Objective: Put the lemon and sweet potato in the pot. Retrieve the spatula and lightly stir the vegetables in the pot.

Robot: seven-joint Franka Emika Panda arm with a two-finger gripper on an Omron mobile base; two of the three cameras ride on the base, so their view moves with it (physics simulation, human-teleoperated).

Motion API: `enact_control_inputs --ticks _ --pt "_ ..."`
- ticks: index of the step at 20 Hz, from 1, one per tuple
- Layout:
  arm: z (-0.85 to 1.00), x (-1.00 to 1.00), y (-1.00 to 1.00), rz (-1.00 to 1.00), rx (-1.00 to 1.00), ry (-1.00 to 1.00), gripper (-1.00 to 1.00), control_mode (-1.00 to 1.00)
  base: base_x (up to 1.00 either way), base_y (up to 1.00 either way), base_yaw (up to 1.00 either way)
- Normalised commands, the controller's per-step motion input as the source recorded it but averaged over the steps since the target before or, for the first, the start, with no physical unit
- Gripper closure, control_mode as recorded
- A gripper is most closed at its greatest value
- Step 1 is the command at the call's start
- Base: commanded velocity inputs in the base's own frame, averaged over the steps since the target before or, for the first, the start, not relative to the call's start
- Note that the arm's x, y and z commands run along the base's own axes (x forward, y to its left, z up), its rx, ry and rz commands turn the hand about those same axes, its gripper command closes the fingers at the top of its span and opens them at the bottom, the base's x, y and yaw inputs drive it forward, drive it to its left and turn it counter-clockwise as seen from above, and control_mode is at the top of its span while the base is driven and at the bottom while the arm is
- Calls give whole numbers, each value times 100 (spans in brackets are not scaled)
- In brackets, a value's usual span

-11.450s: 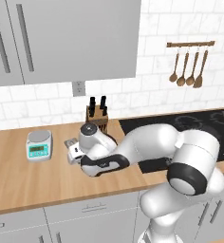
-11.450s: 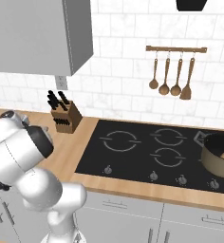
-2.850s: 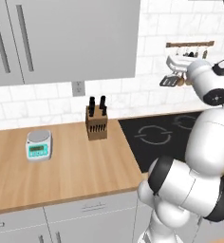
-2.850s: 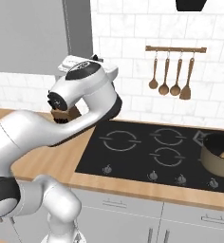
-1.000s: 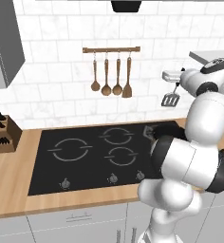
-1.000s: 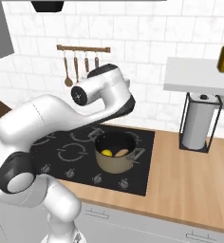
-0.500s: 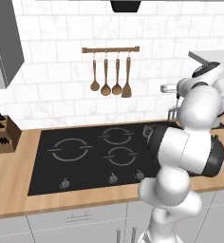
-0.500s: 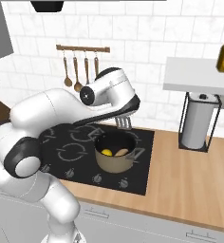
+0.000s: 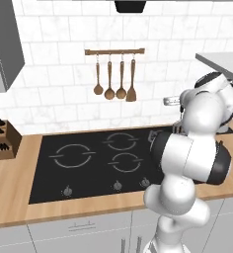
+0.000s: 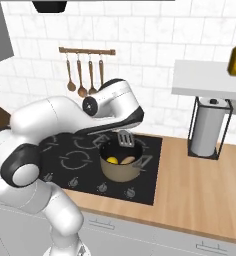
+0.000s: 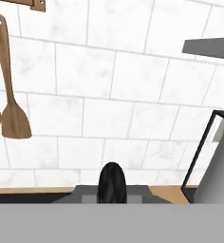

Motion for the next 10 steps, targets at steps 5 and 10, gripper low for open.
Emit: enact_control_inputs --ticks 5,10 --pt "-1 1 5 0 16 14 100 -100 0 0 0" --pt "-8 9 0 0 12 9 100 -100 0 0 0"
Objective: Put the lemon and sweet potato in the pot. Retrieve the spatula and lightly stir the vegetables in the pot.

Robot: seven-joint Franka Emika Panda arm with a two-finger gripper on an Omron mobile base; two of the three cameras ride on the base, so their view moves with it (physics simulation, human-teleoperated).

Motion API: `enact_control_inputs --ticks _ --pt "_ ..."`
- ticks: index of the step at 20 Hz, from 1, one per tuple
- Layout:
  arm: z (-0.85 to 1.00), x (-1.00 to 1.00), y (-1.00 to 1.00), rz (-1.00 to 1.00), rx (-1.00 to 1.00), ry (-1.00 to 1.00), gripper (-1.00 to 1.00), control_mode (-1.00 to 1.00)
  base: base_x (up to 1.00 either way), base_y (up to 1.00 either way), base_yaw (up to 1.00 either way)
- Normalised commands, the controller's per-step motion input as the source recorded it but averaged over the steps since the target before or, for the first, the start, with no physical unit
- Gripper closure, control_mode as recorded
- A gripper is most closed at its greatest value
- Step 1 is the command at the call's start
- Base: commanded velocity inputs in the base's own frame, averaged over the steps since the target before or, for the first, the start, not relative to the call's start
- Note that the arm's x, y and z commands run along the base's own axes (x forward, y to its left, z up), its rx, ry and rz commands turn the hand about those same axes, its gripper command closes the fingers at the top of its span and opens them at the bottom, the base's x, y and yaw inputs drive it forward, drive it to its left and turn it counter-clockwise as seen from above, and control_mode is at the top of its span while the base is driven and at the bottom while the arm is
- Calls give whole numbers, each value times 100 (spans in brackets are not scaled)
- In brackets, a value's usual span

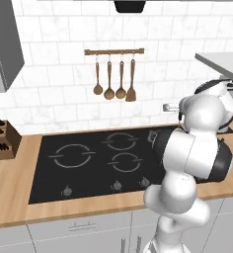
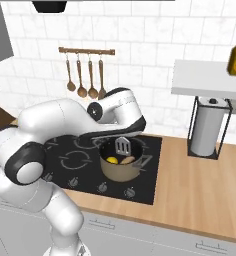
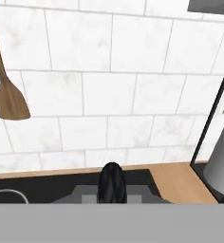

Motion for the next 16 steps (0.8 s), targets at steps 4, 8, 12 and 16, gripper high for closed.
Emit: enact_control_inputs --ticks 4,8,12,16 --pt "-4 22 0 0 6 4 100 -100 0 0 0" --pt "-19 11 0 0 3 8 100 -100 0 0 0" --pt "-16 3 4 0 1 8 100 -100 0 0 0" --pt "0 3 22 0 0 4 100 -100 0 0 0"
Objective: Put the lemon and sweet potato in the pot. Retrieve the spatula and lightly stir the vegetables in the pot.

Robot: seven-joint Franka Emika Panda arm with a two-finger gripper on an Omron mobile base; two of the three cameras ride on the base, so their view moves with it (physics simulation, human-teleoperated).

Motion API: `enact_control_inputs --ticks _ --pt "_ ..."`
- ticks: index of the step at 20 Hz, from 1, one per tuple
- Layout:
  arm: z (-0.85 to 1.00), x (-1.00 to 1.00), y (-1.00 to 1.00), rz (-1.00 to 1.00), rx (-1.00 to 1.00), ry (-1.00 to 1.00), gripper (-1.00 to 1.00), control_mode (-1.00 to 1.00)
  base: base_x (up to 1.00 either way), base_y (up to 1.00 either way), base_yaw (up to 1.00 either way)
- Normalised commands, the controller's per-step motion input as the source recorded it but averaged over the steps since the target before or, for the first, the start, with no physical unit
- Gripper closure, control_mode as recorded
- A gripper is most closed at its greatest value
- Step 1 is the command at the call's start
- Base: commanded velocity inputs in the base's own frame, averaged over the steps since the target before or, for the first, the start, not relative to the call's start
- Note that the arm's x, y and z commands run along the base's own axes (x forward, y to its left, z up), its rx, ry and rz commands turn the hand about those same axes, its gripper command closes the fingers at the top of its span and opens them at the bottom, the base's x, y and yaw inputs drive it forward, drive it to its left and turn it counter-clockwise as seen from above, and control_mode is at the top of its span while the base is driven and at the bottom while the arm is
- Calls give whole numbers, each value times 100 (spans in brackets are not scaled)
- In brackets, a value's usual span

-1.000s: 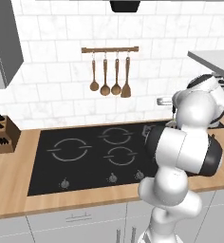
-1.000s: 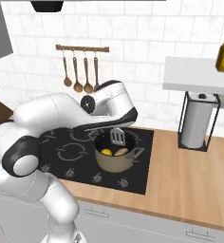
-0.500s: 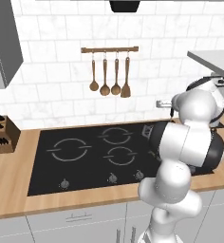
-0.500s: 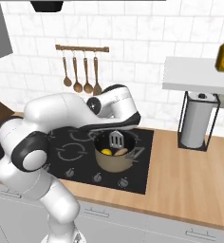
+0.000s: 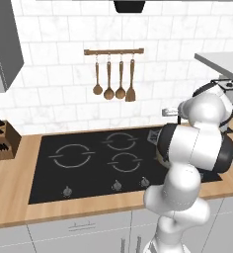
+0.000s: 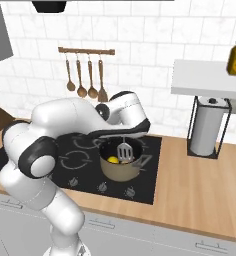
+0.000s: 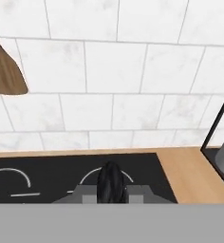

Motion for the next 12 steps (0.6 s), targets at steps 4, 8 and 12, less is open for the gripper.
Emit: enact_control_inputs --ticks 4,8,12 --pt "0 0 33 0 0 0 100 -100 0 0 0" --pt "0 15 21 0 0 0 100 -100 0 0 0" --pt "-7 31 0 0 0 -4 100 -100 0 0 0"
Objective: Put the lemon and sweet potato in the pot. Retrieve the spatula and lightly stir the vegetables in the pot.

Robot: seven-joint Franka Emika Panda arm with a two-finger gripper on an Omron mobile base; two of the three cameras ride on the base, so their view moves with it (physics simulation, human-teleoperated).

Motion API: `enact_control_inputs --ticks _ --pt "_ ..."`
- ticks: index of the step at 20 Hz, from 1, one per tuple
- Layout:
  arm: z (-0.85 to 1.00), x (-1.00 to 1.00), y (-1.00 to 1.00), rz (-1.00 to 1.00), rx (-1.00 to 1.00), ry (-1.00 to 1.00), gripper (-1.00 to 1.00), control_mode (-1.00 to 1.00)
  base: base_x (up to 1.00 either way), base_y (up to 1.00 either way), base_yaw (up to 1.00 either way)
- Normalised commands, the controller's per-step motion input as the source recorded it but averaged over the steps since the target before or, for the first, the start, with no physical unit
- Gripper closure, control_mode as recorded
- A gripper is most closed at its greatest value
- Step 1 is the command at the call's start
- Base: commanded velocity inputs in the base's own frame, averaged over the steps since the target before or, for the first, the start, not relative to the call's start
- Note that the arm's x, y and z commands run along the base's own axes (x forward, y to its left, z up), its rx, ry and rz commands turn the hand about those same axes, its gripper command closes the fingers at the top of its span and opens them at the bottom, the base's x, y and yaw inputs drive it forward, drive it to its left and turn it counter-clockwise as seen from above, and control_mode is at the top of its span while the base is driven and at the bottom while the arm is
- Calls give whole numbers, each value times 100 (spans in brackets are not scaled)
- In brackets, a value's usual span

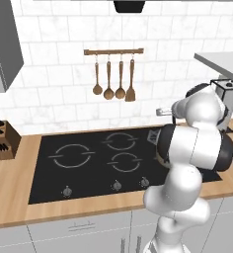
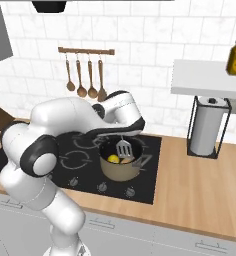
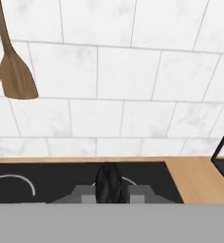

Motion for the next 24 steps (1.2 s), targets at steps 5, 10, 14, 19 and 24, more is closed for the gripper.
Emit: enact_control_inputs --ticks 5,10,14,19,24 --pt "-44 26 -7 -1 1 0 100 -100 0 0 0" --pt "-51 -6 -37 -4 7 0 100 -100 0 0 0" --pt "-52 -50 -48 -5 11 -8 100 -100 0 0 0" --pt "-10 -61 2 -3 7 -12 100 -100 0 0 0" --pt "89 -27 46 0 2 -15 100 -100 0 0 0"
